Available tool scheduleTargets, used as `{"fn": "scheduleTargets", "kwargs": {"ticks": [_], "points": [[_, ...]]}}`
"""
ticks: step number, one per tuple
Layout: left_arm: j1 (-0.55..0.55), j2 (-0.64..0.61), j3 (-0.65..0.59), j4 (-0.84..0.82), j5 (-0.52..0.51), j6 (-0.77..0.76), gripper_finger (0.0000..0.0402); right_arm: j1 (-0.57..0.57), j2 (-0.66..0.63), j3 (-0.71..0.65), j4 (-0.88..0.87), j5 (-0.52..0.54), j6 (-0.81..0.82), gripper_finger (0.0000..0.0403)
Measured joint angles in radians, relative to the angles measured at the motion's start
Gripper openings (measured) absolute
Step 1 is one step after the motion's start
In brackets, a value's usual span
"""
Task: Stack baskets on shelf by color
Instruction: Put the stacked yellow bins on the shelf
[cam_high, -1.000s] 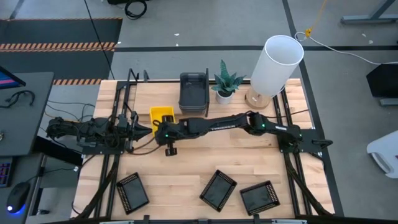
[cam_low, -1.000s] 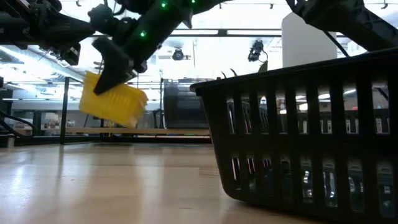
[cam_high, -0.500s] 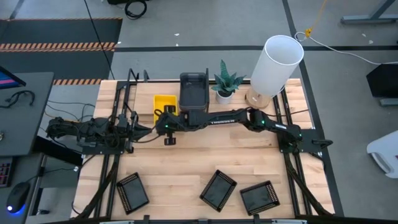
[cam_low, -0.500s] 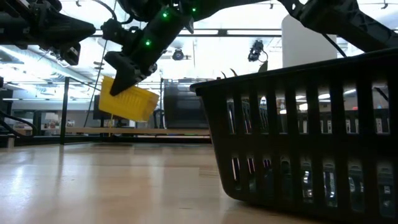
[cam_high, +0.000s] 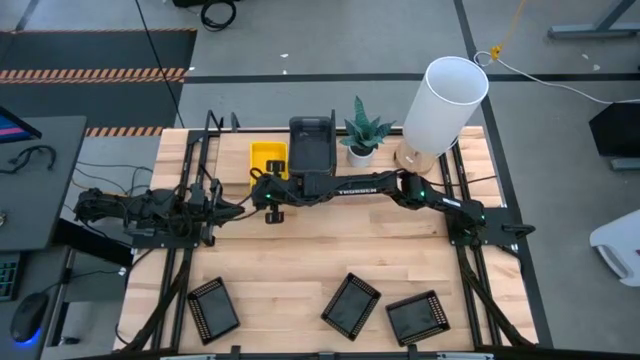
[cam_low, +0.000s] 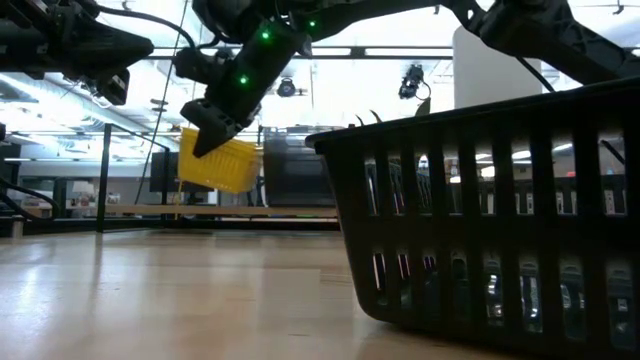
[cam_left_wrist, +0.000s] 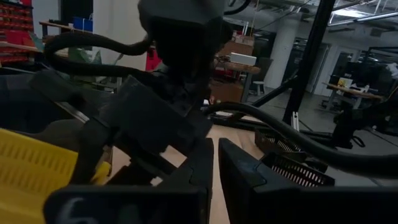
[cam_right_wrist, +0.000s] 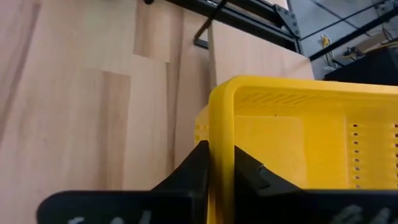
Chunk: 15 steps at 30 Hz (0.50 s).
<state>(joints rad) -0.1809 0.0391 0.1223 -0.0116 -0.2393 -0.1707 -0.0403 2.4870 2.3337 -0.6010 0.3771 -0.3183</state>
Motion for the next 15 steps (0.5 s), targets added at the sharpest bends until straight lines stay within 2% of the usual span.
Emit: {"fn": "scheduleTargets", "kwargs": {"ticks": [7,15], "points": [[0.0,0.0,0.0,0.0,0.0,0.0,0.0039,-0.012,0.0,0.0,-0.029,0.053,0.0,0.0063],[0.0,0.0,0.0,0.0,0.0,0.0,0.0028,-0.011,-0.001,0.0,-0.039,0.053,0.014,0.0133]]}}
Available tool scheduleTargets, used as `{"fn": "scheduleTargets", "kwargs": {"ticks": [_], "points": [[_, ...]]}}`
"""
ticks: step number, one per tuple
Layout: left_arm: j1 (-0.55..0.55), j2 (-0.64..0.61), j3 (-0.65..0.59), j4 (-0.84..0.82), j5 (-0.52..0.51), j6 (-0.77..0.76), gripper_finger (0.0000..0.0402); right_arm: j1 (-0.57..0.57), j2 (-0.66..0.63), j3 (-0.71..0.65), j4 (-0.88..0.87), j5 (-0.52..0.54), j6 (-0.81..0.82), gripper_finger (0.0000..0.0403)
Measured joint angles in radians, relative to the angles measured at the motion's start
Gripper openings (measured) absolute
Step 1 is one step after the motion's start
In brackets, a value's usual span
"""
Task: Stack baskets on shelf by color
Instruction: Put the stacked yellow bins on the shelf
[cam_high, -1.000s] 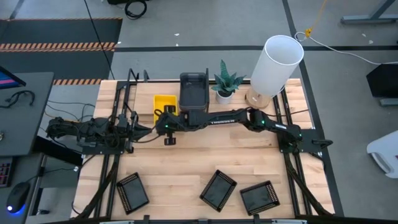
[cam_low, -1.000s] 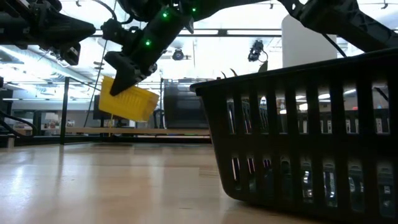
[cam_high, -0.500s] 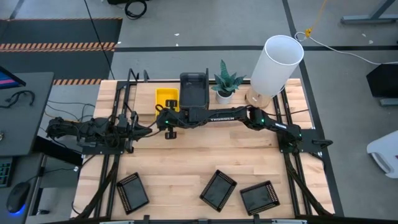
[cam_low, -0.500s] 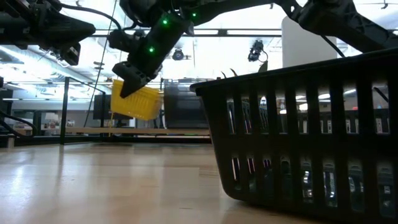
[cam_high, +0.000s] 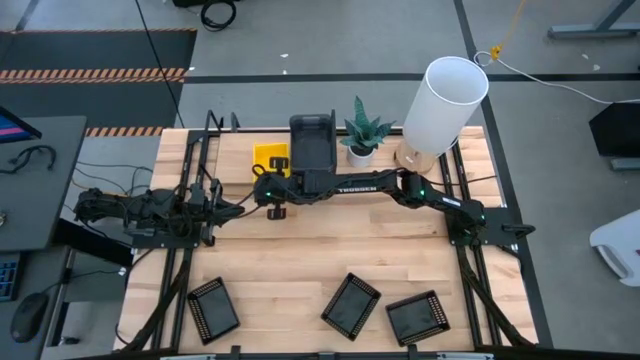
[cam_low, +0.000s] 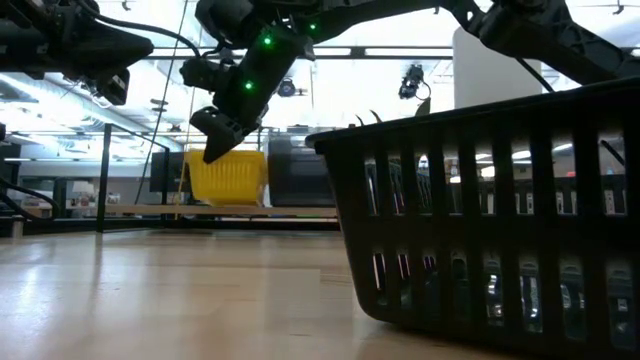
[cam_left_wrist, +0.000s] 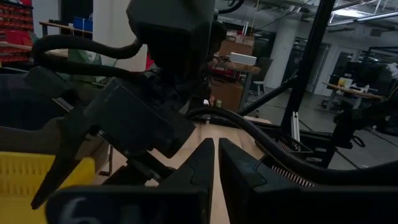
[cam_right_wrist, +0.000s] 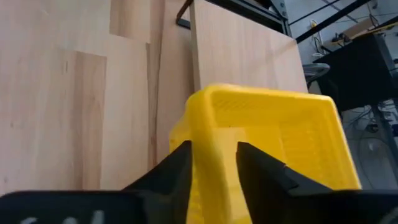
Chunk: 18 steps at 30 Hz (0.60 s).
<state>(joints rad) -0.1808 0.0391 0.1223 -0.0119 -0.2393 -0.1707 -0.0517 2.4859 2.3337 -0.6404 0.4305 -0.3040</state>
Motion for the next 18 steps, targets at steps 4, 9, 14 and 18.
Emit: {"fn": "scheduleTargets", "kwargs": {"ticks": [4,9,14,18], "points": [[0.0,0.0,0.0,0.0,0.0,0.0,0.003,0.001,0.0,0.0,0.008,0.03,0.037,0.0166],[0.0,0.0,0.0,0.0,0.0,0.0,0.0038,0.0,0.0,0.0,0.018,0.049,0.091,0.0182],[0.0,0.0,0.0,0.0,0.0,0.0,0.0037,0.021,0.0,0.0,0.03,0.051,0.069,0.0179],[0.0,0.0,0.0,0.0,0.0,0.0,0.0032,0.053,0.0,0.0,0.049,0.048,-0.013,0.0176]]}}
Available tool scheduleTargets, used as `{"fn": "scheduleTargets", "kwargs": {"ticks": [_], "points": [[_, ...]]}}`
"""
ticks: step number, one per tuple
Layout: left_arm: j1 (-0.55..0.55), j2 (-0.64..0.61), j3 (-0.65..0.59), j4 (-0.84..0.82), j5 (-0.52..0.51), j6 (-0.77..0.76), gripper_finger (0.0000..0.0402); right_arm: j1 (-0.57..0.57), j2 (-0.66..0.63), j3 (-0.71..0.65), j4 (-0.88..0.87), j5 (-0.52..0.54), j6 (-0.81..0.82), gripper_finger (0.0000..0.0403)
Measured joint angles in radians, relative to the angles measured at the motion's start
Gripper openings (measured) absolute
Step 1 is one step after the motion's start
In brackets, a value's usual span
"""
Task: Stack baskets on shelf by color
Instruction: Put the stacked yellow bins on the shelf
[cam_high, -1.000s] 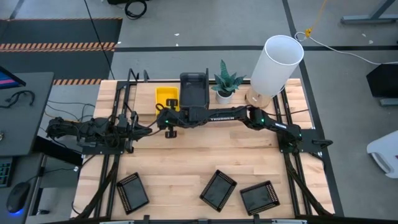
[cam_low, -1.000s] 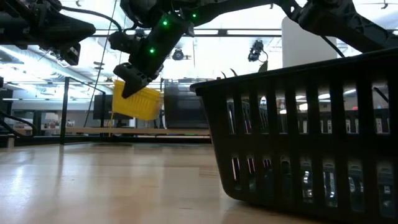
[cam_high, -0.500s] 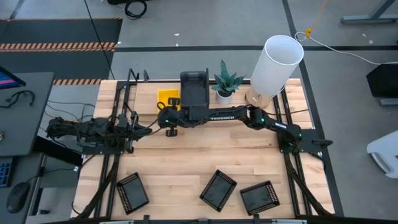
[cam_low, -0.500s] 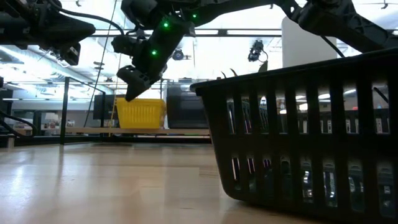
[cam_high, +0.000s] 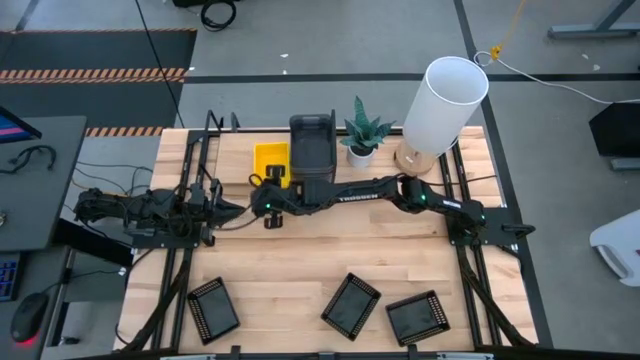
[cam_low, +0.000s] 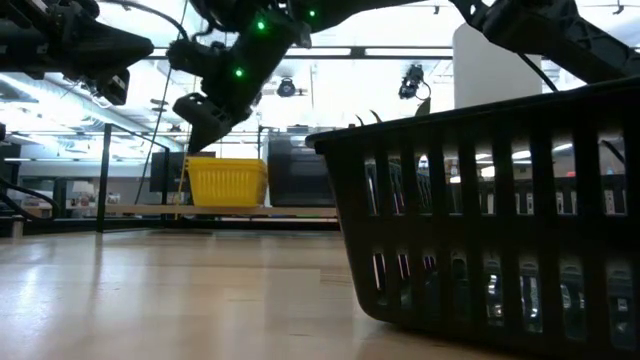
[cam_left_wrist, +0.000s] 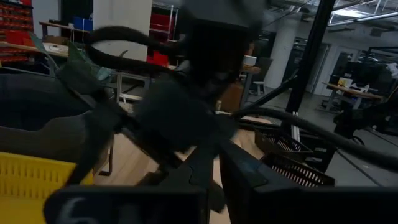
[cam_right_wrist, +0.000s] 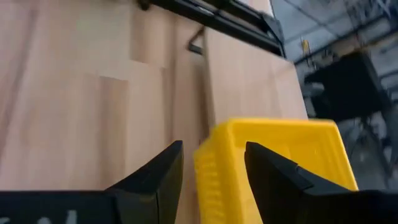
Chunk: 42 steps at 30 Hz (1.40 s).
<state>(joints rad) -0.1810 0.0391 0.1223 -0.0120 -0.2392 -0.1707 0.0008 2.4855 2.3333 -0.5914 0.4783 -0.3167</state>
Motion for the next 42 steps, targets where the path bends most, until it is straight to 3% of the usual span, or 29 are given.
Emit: {"fn": "scheduleTargets", "kwargs": {"ticks": [4,9,16,23,26,34,42], "points": [[0.0,0.0,0.0,0.0,0.0,0.0,0.0028,0.01,0.0,0.0,-0.001,-0.007,-0.097,0.0176],[0.0,0.0,0.0,0.0,0.0,0.0,0.0033,-0.014,-0.002,-0.03,-0.019,-0.136,-0.105,0.0174],[0.0,0.0,0.0,0.0,0.0,0.0,0.0038,0.018,0.0,-0.116,0.039,0.027,-0.173,0.0154],[0.0,0.0,0.0,0.0,0.0,0.0,0.0029,0.048,0.001,-0.179,0.1,0.028,-0.339,0.0132],[0.0,0.0,0.0,0.0,0.0,0.0,0.0028,0.042,-0.001,-0.185,0.1,0.028,-0.335,0.0126],[0.0,0.0,0.0,0.0,0.0,0.0,0.0037,0.002,0.0,-0.187,0.096,0.158,-0.305,0.0112],[0.0,0.0,0.0,0.0,0.0,0.0,0.0026,-0.006,0.0,-0.187,0.115,0.185,-0.254,0.0107]]}}
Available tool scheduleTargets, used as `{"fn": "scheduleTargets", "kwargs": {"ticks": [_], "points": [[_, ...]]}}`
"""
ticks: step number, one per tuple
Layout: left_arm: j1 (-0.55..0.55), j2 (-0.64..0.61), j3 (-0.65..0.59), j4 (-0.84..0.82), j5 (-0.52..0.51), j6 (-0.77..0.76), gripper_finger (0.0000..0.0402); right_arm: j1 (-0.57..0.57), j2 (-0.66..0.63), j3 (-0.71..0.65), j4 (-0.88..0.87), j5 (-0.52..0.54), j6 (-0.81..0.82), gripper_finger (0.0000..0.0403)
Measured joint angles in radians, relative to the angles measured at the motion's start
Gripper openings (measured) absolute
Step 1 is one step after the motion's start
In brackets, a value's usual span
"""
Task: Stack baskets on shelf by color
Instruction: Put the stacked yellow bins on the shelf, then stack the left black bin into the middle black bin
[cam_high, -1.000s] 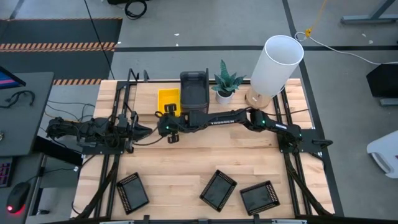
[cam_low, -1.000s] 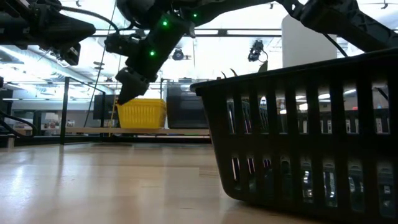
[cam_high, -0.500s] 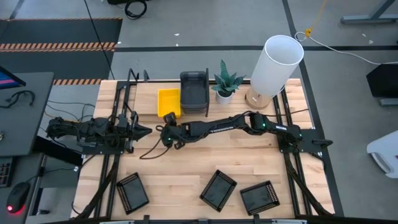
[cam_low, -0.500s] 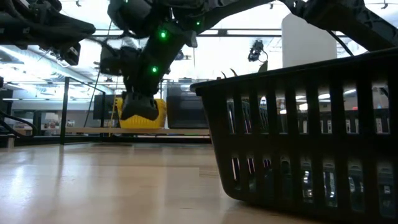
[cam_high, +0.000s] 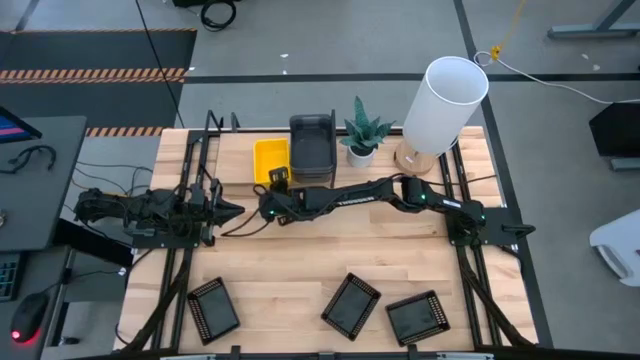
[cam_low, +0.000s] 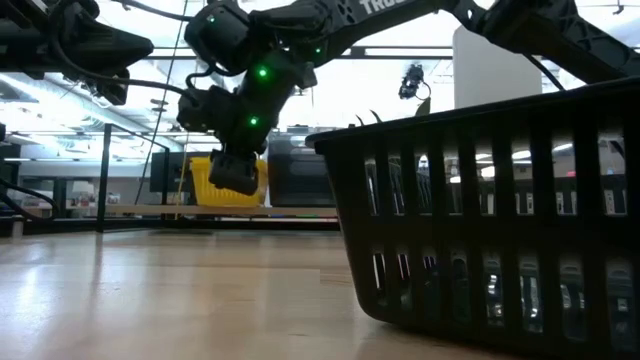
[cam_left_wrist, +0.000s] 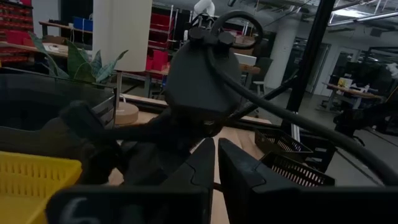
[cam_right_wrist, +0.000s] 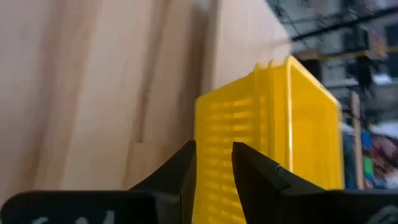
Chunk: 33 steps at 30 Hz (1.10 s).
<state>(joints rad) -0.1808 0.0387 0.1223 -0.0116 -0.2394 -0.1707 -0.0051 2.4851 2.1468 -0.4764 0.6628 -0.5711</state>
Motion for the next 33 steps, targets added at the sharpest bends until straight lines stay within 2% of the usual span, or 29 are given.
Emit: {"fn": "scheduleTargets", "kwargs": {"ticks": [2,9,14,22,26,28,33], "points": [[0.0,0.0,0.0,0.0,0.0,0.0,0.0025,-0.001,0.0,0.0,0.01,0.034,0.03,0.0107],[0.0,0.0,0.0,0.0,0.0,0.0,0.0034,0.052,0.0,0.015,0.01,0.028,0.031,0.0107],[0.0,0.0,0.0,0.0,0.0,0.0,0.0034,0.109,-0.04,0.012,-0.114,0.016,0.092,0.0107],[0.0,0.0,-0.001,-0.001,0.0,0.0,0.003,0.14,-0.155,0.014,-0.342,-0.267,0.42,0.0103],[0.0,0.0,-0.001,-0.001,0.0,0.0,0.0037,0.17,-0.185,0.014,-0.379,-0.403,0.503,0.01],[0.0,0.0,-0.001,-0.001,0.0,0.0,0.0039,0.187,-0.185,0.014,-0.385,-0.429,0.517,0.01],[0.0,0.0,-0.001,0.003,0.0,-0.002,0.0034,0.237,-0.184,0.014,-0.496,-0.415,0.577,0.01]]}}
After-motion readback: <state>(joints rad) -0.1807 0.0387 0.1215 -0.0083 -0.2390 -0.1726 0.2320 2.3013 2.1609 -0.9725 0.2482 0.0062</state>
